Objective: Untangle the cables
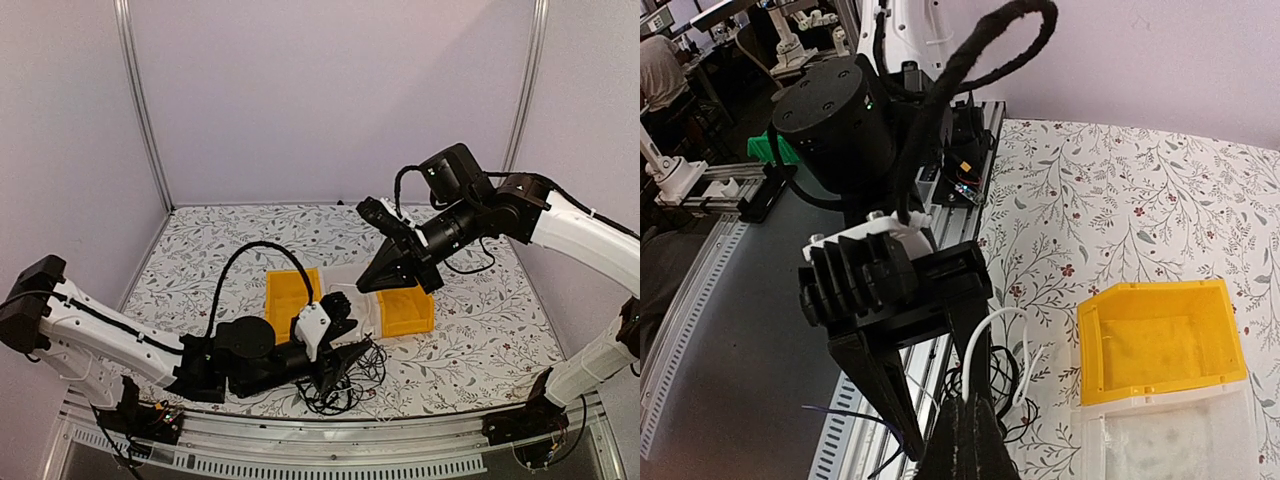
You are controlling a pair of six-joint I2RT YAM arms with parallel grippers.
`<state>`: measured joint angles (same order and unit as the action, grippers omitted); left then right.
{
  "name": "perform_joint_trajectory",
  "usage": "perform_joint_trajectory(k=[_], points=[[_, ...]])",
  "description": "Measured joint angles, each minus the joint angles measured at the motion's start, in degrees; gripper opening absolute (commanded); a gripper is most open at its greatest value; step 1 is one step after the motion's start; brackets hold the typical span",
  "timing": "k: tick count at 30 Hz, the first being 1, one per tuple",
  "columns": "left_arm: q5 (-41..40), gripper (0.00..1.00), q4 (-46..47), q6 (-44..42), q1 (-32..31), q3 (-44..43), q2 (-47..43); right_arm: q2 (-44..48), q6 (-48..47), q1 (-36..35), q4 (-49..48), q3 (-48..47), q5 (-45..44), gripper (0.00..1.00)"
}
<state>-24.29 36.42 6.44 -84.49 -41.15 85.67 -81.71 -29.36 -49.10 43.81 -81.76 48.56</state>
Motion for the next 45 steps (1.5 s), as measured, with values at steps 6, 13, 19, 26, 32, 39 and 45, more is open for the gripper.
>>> perform_joint_trajectory(k=[6,13,19,26,32,39,45], points=[[-1.73,0.24,1.84,-0.90,0.50,-0.50,3.91,0.00,0.02,0.00,-0.09,-0.02,1.03,0.00],[1.97,0.14,6.60,-2.32,1.79,-0.79,9.68,0.00,-2.36,0.00,5.64,-7.32,4.85,0.00],[7.80,0.07,6.91,-3.54,1.84,-0.81,14.12,0.11,-4.13,0.02,9.35,-22.45,7.43,0.00],[10.54,0.00,6.05,-3.58,1.84,-0.81,17.35,0.15,-5.79,0.24,11.06,-34.27,7.87,0.00],[10.21,0.00,4.70,-3.45,1.33,0.28,16.70,-0.07,-6.43,0.33,11.54,-33.68,8.50,0.00],[7.98,0.33,-1.53,-2.93,-0.46,3.93,10.14,0.96,-6.43,0.79,9.60,-23.17,5.49,0.00],[2.43,0.54,-8.57,-0.44,-3.41,4.02,1.73,3.04,-6.23,1.44,6.47,-8.41,2.08,0.00]])
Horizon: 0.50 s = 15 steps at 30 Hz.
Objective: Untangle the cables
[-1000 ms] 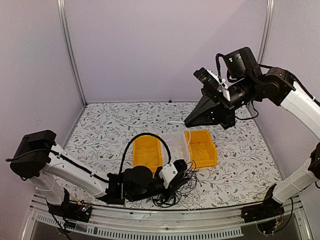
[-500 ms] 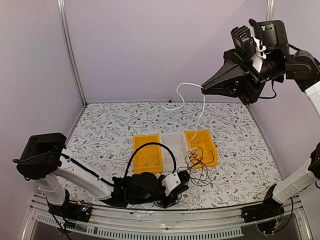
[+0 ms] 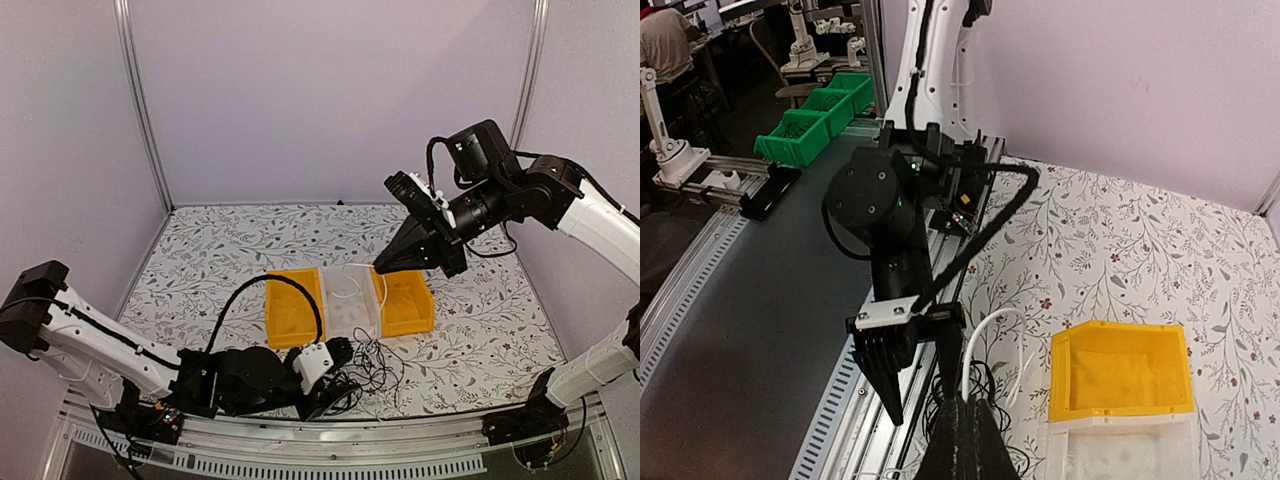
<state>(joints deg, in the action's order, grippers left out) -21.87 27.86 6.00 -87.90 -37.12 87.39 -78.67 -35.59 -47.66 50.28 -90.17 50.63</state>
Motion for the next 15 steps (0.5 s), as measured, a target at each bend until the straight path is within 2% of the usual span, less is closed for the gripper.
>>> perform_joint_trajectory(k=[2,7,10,12,13,15], points=[[-1.79,0.55,-0.46,0.72,-0.48,0.02,-2.60,0.44,0.07,0.13,-0.66,3.65,-0.81,0.00],[-6.34,0.47,2.67,2.43,0.22,0.33,-6.86,1.16,0.44,0.57,-1.99,7.65,-1.01,0.00],[-5.92,0.39,4.96,2.60,1.62,0.26,-5.86,1.79,0.63,0.79,-2.69,7.69,-0.90,0.00],[-5.57,0.23,5.79,1.88,2.64,-0.39,-3.74,2.21,0.66,0.85,-2.78,7.63,-0.74,0.00],[-5.18,0.20,5.92,1.42,3.02,-0.83,-2.49,2.36,0.66,0.85,-2.75,7.56,-0.59,0.00],[-3.85,0.22,5.86,0.46,3.72,-1.29,-0.76,2.43,0.63,0.85,-2.71,7.28,-0.42,0.00]])
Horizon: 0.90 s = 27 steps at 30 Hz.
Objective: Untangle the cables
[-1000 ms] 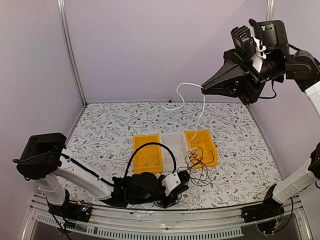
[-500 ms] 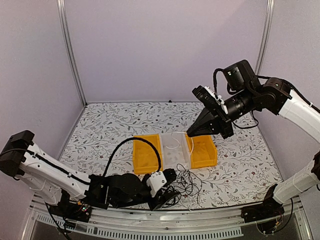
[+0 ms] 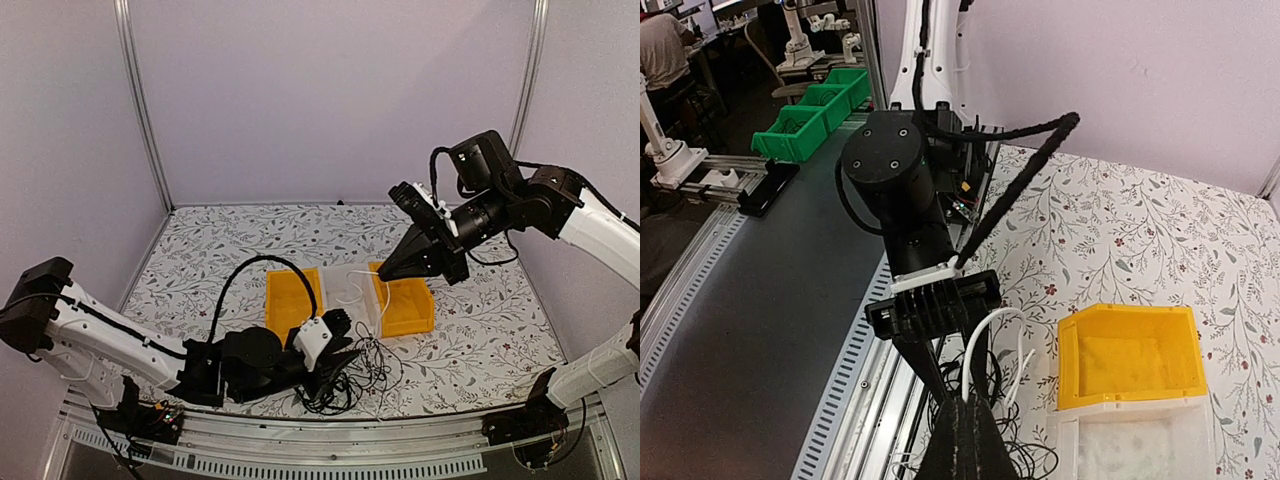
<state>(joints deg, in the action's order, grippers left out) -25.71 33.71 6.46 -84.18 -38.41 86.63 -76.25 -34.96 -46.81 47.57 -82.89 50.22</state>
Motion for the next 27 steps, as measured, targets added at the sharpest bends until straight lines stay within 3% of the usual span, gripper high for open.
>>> perform_joint_trajectory(k=[6,13,19,24,27], points=[[4.22,0.49,-0.26,-1.88,3.37,-0.02,1.05,0.00,-0.48,0.00,1.51,-0.92,1.44,0.00],[8.70,0.52,-2.56,-9.66,4.52,-1.75,3.34,0.02,-1.36,0.00,3.26,-3.10,3.23,0.00],[11.72,0.35,-3.04,-14.88,5.27,-3.34,6.32,0.00,-1.70,0.00,4.37,-3.26,4.00,0.00],[11.80,0.01,-0.74,-18.14,6.40,-4.81,10.32,0.00,-1.90,0.00,5.25,-4.59,4.44,0.00],[11.74,0.00,1.22,-19.10,6.60,-5.60,13.11,-0.02,-1.95,0.00,5.64,-5.84,4.50,0.00]])
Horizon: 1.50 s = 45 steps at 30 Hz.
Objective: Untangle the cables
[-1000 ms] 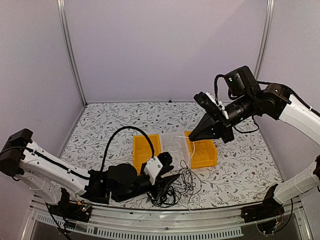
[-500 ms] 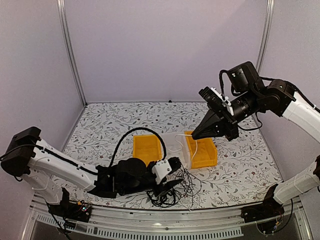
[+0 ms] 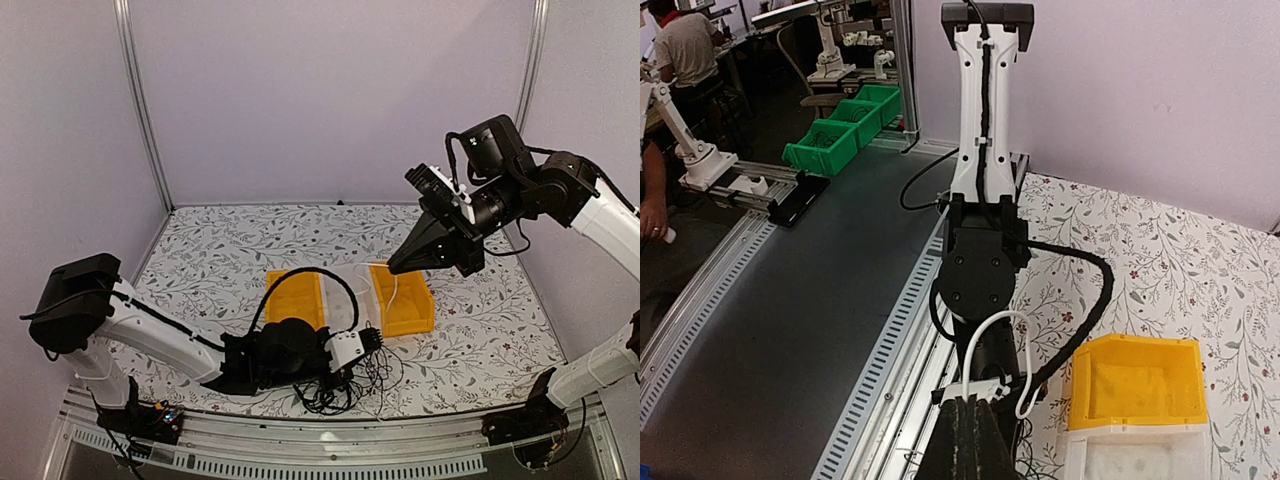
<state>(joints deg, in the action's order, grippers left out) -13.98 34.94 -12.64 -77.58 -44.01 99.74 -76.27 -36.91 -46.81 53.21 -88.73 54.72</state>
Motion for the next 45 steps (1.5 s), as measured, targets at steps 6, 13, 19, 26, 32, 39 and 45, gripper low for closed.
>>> perform_joint_trajectory(k=[6,13,19,26,32,39,45], points=[[1.64,0.00,1.73,0.61,-0.39,0.04,0.72,-0.85,-1.44,0.07,3.41,-7.78,-3.37,0.00],[1.90,0.00,-0.37,4.22,-3.45,3.37,-1.16,-1.18,-4.81,1.14,5.51,-23.71,-11.08,0.00],[1.53,0.00,-1.79,7.02,-5.42,5.86,-0.94,-3.04,-6.56,1.22,5.40,-39.56,-17.07,0.00],[1.11,0.00,-1.88,8.22,-5.57,5.90,1.36,-4.22,-6.62,1.22,2.56,-49.75,-22.91,0.00],[0.87,0.00,-1.86,8.20,-5.68,5.92,1.42,-4.15,-6.51,1.25,0.76,-49.92,-27.56,0.00],[-0.94,0.30,-3.56,8.24,-6.95,5.38,1.40,-2.80,-6.84,2.36,-0.35,-41.92,-30.73,0.00],[-2.99,0.49,-6.21,9.75,-7.85,4.66,-1.44,-2.05,-6.82,5.79,-1.05,-31.65,-30.60,0.00]])
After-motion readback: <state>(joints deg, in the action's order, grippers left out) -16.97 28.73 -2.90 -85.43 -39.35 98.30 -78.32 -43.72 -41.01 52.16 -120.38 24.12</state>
